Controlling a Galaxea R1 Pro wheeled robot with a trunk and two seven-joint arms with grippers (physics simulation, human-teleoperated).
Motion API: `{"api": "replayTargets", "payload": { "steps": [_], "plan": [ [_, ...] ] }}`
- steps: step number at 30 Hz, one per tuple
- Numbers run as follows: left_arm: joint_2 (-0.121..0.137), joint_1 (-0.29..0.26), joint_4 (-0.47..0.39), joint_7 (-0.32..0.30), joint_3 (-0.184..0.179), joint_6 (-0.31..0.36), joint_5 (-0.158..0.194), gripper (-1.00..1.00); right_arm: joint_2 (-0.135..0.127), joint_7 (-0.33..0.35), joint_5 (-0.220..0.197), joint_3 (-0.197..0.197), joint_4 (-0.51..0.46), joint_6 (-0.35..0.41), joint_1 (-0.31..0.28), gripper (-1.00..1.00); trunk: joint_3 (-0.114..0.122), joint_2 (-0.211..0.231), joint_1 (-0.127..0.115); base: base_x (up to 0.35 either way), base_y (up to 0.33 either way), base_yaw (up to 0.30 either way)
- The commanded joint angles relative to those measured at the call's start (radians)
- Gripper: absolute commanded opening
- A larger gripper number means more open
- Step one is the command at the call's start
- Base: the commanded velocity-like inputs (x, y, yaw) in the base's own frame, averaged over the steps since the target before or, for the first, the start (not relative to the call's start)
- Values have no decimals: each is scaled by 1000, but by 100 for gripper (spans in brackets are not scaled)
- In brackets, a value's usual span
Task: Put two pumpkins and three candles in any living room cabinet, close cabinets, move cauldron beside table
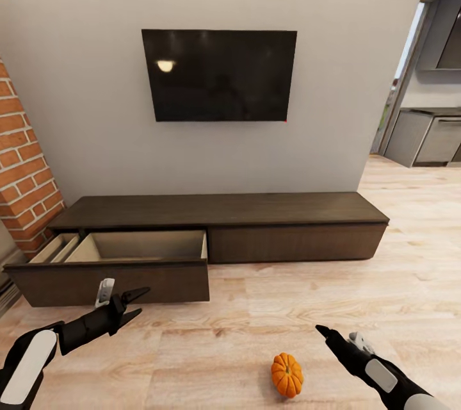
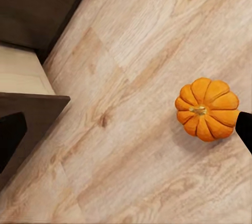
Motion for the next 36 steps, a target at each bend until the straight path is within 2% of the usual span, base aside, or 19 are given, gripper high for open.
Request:
{"api": "replayTargets", "payload": {
  "steps": [1, 9, 31, 34, 36],
  "plan": [
    [0, -1, 0, -6, 1, 5, -2, 100, -1, 10, -11, 6, 2, 3, -1, 100, -4, -8, 4, 0, 0, 0],
    [-5, -1, 1, -6, -14, 5, 2, 100, -4, 21, -10, 5, 8, 3, -1, 100, -29, -64, 34, 0, 0, 0],
    [-1, -1, 2, -6, -16, 7, 3, 100, -1, 11, -12, 2, 0, 3, -1, 100, -98, -218, 119, 0, 0, 0],
    [1, 0, 2, -15, -16, 7, 6, 100, -4, 14, -27, -4, -1, 7, -1, 100, -108, -239, 130, 0, 0, 0],
    [2, 1, 2, -37, -16, 7, 10, 100, -16, 21, -72, -22, -1, 45, -1, 100, -114, -253, 138, 0, 0, 0]
  ]
}}
